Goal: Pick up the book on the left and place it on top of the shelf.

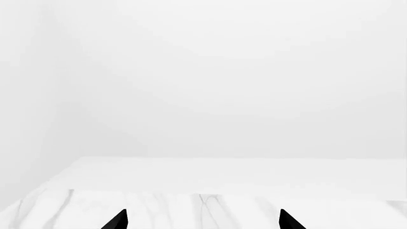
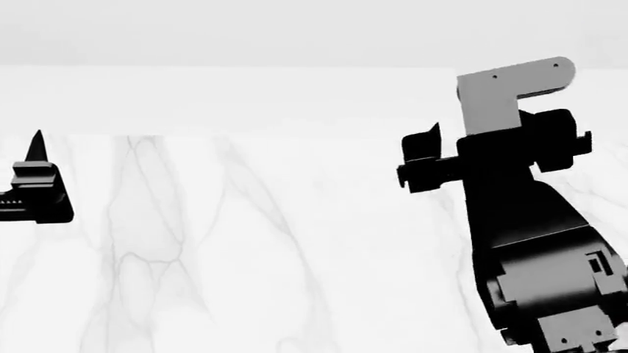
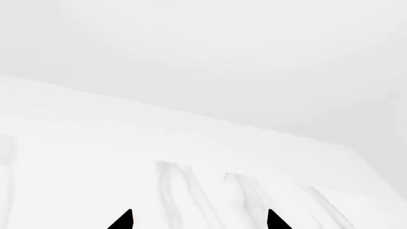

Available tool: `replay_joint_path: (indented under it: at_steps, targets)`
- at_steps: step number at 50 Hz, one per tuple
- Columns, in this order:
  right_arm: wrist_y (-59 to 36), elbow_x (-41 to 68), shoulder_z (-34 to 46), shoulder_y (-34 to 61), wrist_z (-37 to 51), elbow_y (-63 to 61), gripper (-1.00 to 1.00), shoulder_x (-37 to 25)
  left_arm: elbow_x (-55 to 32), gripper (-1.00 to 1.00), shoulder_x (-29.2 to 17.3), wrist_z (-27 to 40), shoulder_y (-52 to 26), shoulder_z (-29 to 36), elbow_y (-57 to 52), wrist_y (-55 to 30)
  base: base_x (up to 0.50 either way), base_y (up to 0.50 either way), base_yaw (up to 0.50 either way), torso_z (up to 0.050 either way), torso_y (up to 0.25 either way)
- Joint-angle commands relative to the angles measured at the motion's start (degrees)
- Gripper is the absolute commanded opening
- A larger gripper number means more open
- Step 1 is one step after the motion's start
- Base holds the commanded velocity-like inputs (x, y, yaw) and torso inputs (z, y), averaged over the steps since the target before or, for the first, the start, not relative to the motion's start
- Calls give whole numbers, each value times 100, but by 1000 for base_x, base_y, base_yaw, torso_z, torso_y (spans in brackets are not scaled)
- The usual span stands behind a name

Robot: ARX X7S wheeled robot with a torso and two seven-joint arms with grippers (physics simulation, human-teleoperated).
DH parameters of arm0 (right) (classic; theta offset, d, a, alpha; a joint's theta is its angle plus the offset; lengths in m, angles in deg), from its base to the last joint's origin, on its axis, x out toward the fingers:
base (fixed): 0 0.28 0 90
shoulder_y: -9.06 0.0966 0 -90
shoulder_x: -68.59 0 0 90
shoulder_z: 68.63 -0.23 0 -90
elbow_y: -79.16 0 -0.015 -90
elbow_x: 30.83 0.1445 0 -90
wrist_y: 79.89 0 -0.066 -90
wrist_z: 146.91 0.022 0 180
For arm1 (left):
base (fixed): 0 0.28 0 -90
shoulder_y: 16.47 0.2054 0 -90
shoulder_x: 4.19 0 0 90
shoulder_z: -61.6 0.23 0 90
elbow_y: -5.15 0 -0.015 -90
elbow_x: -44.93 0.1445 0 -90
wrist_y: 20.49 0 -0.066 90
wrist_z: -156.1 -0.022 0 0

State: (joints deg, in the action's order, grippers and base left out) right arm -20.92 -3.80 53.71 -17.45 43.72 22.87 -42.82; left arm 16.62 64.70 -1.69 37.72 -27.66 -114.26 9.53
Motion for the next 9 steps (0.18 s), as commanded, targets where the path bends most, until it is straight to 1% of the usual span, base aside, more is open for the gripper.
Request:
replay_joint_path:
  at_steps: [1,4,9]
  targets:
    - [-152,1025,-878,-1548,350,-2952,100,-660,-9,100,12,21,7,21,13,32,0,0,0,0,0]
    - [-257,1220,-958,-1780,470,-3590,100,-797,-10,100,18,24,28,18,16,61,0,0,0,0,0]
    - [-249,1314,-994,-2032,577,-4080,100,-887,-27,100,13,35,26,12,-6,53,0,0,0,0,0]
